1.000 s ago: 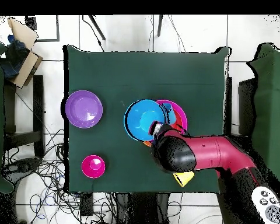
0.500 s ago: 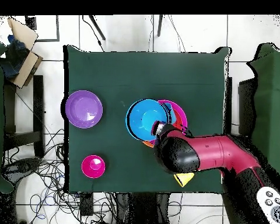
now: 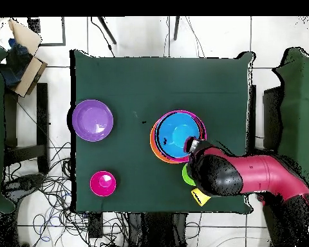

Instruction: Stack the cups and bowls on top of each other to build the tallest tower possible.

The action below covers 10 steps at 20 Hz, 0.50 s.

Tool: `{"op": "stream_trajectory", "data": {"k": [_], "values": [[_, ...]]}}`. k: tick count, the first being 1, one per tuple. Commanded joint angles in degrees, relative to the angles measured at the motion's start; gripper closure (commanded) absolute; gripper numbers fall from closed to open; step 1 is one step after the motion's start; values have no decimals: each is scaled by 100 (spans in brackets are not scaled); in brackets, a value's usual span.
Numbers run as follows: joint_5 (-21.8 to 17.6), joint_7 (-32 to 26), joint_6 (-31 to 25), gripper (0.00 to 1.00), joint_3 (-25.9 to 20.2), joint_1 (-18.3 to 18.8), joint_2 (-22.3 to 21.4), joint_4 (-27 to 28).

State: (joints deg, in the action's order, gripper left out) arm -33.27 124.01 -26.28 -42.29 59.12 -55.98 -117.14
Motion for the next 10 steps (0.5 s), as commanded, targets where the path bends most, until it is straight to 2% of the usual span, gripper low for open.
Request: {"op": "stream_trajectory", "data": {"k": [1, 5, 10], "values": [[-565, -1641, -664, 0, -377, -110, 301, -41], [-735, -1332, -568, 0, -273, -323, 332, 62], [-739, -1219, -610, 0, -242, -433, 314, 91]]}}
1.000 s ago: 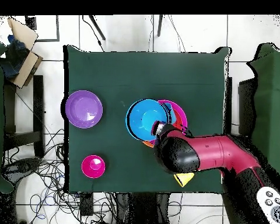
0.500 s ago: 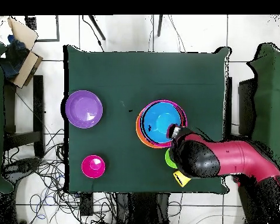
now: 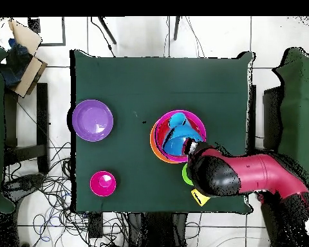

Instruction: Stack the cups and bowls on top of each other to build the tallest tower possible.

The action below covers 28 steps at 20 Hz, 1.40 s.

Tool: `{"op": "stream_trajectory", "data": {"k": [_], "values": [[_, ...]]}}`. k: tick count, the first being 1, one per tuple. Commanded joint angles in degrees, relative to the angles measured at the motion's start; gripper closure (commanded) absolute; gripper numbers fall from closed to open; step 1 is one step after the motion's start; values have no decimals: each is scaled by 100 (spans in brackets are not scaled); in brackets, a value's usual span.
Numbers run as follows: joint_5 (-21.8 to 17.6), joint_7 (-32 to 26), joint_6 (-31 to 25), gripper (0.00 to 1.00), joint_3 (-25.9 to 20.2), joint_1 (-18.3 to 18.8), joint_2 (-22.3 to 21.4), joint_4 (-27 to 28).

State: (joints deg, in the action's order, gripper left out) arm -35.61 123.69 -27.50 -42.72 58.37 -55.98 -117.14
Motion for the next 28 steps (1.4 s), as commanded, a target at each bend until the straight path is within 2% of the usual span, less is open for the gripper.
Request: {"op": "stream_trajectory", "data": {"k": [1, 12, 18, 21, 28], "values": [[-511, -1160, -488, 0, -187, -383, 311, 96], [-608, -757, -505, 0, 113, -820, 292, 275], [-589, -383, -498, 0, 363, -1245, 358, 431], [-630, -267, -463, 0, 504, -1475, 528, 637], [-353, -151, -630, 0, 686, -1823, 487, 824]]}}
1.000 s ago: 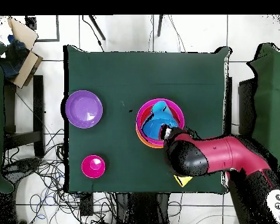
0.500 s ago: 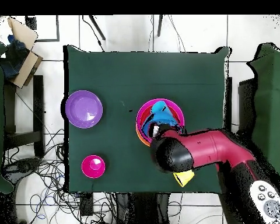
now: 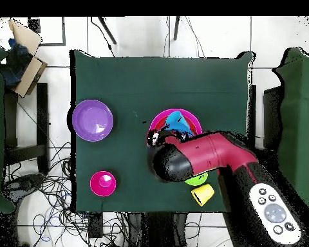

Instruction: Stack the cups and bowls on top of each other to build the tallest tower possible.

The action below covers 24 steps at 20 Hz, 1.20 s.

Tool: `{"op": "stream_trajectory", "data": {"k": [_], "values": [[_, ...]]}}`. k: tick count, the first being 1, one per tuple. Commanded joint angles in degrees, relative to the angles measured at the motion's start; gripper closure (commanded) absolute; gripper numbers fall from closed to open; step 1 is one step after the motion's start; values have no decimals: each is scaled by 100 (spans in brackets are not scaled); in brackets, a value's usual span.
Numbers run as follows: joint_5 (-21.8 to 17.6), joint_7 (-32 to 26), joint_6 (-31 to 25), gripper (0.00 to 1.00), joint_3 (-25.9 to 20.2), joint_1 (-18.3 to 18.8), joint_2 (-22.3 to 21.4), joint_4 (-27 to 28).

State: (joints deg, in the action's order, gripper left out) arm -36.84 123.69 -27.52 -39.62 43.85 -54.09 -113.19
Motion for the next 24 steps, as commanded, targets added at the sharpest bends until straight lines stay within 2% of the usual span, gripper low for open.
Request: {"op": "stream_trajectory", "data": {"k": [1, 9, 24], "values": [[-185, -74, -625, 0, 414, -445, 282, 422], [-14, 123, -617, 0, 666, -852, 252, 512], [194, -59, -543, 0, 820, -844, 94, 393]]}}
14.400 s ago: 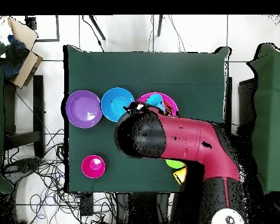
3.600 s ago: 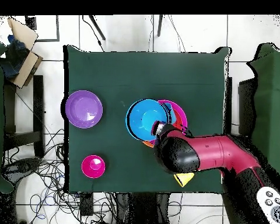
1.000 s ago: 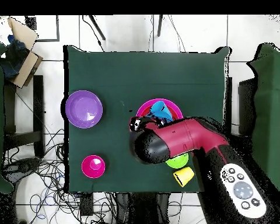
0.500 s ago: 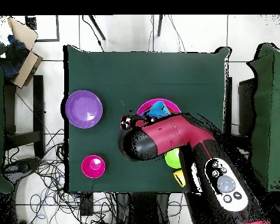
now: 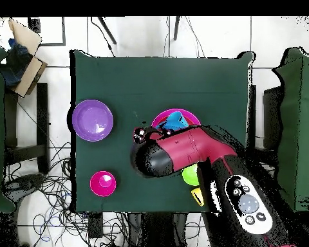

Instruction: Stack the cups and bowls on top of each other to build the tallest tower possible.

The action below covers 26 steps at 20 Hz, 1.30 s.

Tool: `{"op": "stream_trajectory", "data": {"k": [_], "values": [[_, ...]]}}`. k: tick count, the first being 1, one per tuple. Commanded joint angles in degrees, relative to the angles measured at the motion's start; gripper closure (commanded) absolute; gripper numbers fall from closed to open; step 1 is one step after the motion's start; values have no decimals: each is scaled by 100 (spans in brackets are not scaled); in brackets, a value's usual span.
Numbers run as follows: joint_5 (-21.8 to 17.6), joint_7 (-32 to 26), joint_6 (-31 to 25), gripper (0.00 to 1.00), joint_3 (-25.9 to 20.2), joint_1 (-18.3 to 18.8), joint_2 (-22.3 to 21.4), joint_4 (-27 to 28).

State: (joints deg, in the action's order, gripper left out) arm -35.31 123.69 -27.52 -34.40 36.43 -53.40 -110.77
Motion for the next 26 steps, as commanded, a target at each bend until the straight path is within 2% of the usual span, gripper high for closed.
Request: {"op": "stream_trajectory", "data": {"k": [1, 2, 4, 5, 8, 17, 23, 26], "values": [[97, -96, -592, 0, 284, -72, -62, 94], [167, -147, -636, 0, 255, -31, -159, 28], [538, -385, -912, 0, 119, 166, -664, -269], [844, -573, -1138, 0, 11, 293, -1005, -438], [1214, -856, -1423, 0, -91, 428, -1402, -590], [1291, -972, -1684, 0, -191, 478, -1386, -389], [697, -553, -1310, 0, 28, 202, -870, -121], [562, -410, -1267, 0, 118, 75, -740, 6]]}}
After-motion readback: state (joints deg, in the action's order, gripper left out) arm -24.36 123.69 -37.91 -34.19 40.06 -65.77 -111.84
